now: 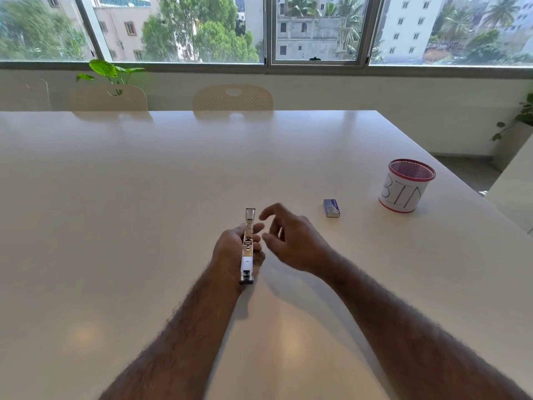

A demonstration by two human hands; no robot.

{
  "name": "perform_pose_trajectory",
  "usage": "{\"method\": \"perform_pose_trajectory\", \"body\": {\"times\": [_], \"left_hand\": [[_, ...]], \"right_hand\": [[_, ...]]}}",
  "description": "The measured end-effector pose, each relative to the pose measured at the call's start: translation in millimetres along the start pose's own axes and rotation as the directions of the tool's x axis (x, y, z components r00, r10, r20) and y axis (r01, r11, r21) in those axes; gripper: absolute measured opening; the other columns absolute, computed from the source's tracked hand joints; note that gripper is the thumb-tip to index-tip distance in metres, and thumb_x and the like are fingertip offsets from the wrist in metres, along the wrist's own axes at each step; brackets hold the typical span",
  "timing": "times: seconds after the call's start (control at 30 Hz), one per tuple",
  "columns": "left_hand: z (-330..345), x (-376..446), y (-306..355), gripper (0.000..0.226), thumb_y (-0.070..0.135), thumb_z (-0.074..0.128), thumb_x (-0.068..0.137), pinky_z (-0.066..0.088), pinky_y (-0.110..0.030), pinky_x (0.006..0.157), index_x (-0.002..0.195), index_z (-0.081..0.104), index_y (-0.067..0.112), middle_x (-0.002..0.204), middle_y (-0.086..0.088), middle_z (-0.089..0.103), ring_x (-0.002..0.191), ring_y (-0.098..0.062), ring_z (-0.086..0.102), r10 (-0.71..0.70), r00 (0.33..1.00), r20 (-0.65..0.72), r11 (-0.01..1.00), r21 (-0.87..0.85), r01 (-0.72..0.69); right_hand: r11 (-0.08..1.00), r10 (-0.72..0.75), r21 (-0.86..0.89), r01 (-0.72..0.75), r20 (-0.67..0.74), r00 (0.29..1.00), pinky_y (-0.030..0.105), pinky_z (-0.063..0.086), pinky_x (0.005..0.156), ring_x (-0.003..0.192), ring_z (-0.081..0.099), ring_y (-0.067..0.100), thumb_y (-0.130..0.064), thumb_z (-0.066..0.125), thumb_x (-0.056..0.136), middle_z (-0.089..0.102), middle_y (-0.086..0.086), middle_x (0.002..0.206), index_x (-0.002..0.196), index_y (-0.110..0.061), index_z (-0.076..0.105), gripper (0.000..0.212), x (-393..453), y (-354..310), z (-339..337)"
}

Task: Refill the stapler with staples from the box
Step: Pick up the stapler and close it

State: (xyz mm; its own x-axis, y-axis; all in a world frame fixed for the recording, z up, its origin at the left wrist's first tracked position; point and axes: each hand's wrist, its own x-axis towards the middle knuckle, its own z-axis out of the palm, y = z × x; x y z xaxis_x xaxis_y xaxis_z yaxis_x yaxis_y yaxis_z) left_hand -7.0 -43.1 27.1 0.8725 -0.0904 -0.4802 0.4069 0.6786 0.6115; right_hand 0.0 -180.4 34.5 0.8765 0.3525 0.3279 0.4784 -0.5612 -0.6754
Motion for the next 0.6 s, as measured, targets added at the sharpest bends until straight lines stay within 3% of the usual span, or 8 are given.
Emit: {"method": "perform_pose_trajectory", "body": {"times": [0.1,0.17,0.3,0.37,0.5,0.6], "left_hand": [[-7.3,1.7,9.7,0.031,0.023,0.039,0.099,0.034,-0.014,0.035,0.085,0.061,0.007,0.045,-0.001,0.044,0.031,-0.01,0.041,0.066,0.995,-0.078,0.997,-0.041,-0.069],[-12.1,1.3,13.3,0.032,0.023,0.041,0.099,0.04,-0.015,0.037,0.085,0.063,0.006,0.051,-0.001,0.048,0.034,-0.01,0.045,0.082,0.992,-0.095,0.993,-0.071,-0.089],[-15.2,-0.3,14.1,0.031,0.024,0.04,0.1,0.045,-0.018,0.039,0.088,0.062,0.005,0.058,-0.001,0.055,0.041,-0.011,0.054,0.108,0.992,-0.072,0.977,-0.179,-0.119],[-15.1,-1.2,12.5,0.032,0.025,0.037,0.1,0.04,-0.017,0.037,0.083,0.057,0.008,0.054,-0.001,0.052,0.041,-0.011,0.047,0.108,0.993,-0.052,0.978,-0.172,-0.115],[-12.1,-4.3,8.8,0.026,0.019,0.033,0.1,0.035,-0.017,0.037,0.088,0.055,0.011,0.056,-0.002,0.056,0.041,-0.009,0.041,0.137,0.99,-0.027,0.982,-0.124,-0.14],[-2.8,-6.9,0.6,0.023,0.01,0.04,0.096,0.038,-0.018,0.045,0.09,0.063,0.01,0.059,0.0,0.056,0.048,-0.008,0.047,0.228,0.972,-0.061,0.97,-0.066,-0.232]], "right_hand": [[0.963,-0.199,-0.131,0.234,0.237,0.951,0.014,0.044,0.058,0.064,0.051,-0.015,-0.03,0.067,0.084,0.062,-0.016,0.09,0.124,-0.038,0.052,0.043,-6.2,-17.7,-0.7],[0.925,-0.277,-0.192,0.329,0.254,0.927,0.006,0.035,0.061,0.072,0.047,-0.022,-0.038,0.068,0.084,0.057,-0.016,0.115,0.127,-0.041,0.055,0.045,-9.1,-23.3,2.0],[0.942,-0.306,-0.08,0.324,0.18,0.935,0.03,0.054,0.067,0.078,0.059,0.001,-0.047,0.07,0.083,0.051,-0.016,0.122,0.116,-0.041,0.067,0.034,-10.4,-23.6,-0.8],[0.939,-0.332,-0.046,0.341,0.139,0.933,0.039,0.056,0.072,0.09,0.061,0.007,-0.047,0.068,0.084,0.051,-0.014,0.124,0.113,-0.038,0.068,0.03,-10.9,-23.2,1.8],[0.934,-0.357,0.035,0.356,0.014,0.934,0.042,0.054,0.08,0.104,0.058,0.01,-0.043,0.066,0.088,0.053,-0.006,0.127,0.113,-0.031,0.069,0.028,-11.7,-21.0,14.4],[0.945,-0.281,0.114,0.306,-0.191,0.94,0.038,0.054,0.083,0.108,0.06,0.013,-0.029,0.063,0.093,0.059,-0.002,0.124,0.113,-0.022,0.07,0.023,-6.4,-15.0,19.4]]}}
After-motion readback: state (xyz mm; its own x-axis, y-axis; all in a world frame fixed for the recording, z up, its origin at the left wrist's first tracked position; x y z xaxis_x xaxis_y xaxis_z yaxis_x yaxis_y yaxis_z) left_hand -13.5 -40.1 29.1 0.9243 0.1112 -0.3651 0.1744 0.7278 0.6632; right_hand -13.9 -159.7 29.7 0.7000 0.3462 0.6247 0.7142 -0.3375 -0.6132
